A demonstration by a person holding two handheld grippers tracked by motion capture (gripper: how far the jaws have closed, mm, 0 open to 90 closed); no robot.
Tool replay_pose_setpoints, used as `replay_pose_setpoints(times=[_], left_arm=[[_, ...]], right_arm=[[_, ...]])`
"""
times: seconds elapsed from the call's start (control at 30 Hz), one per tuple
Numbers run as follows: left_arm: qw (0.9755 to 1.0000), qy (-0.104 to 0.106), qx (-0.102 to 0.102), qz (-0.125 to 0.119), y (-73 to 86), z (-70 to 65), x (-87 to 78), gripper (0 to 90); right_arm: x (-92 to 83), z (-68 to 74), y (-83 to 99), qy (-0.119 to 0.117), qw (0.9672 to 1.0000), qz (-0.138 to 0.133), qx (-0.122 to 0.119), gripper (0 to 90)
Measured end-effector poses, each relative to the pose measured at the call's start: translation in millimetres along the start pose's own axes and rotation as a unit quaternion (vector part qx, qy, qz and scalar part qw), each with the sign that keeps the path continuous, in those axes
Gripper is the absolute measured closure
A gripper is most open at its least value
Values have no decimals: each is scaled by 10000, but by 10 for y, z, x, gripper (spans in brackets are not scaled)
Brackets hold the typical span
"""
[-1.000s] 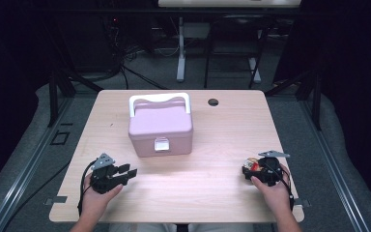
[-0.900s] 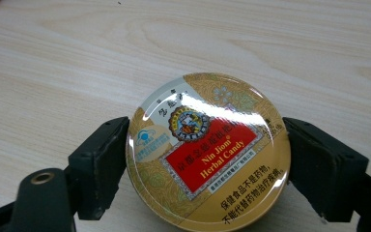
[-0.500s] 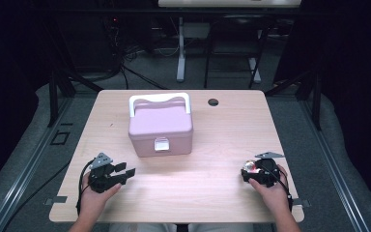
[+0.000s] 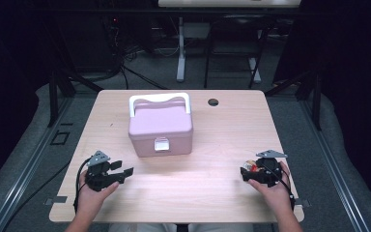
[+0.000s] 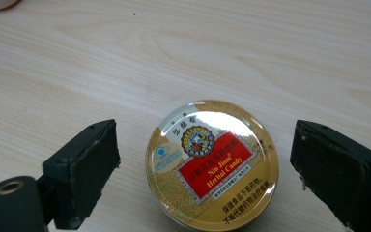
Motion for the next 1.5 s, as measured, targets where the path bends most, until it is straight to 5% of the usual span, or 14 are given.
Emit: replay_pose_setpoints(times=[0.27,0.37,0.4,0.53,0.63,0.9,1.07,1.23,1.5], left_arm=[[9998,-87,-180,-79,-61,85,-29,230],[9998,-136,-114,-106,-106,102,-46,230],[9998,-131,-115,-89,-140,113,-46,231],[9997,-108,-202,-83,-201,138,-40,233],[9997,-121,-186,-143,-267,157,-28,282],[9993,-77,-214,-289,-515,241,-36,303],[9989,59,-284,-361,-646,281,-79,422],[9982,-309,-295,-428,-728,417,-93,430],[9962,-467,-450,-577,-827,540,-5,539]], right_arm=[[-107,136,-87,-143,9997,-81,-179,66],[-132,165,-156,-211,9995,-223,-122,166],[-145,207,-213,-447,9985,-300,-47,241],[-147,253,-308,-634,9969,-455,-25,317],[-142,344,-382,-858,9952,-475,-61,399],[-76,565,-608,-910,9932,-477,-553,450],[-3,660,-737,-1038,9921,-527,-464,458],[85,749,-830,-1180,9911,-494,-366,510],[294,883,-1035,-1191,9902,-590,-434,557]])
Point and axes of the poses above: each handheld gripper's, and its own axes: x roughly forward along the jaws, y roughly out of its underside, z roughly to its left, the point moved 9 cm from there along x, roughly forward along the jaws, and after that the axes turned 1 degree about -x, right-handed, at the moved point
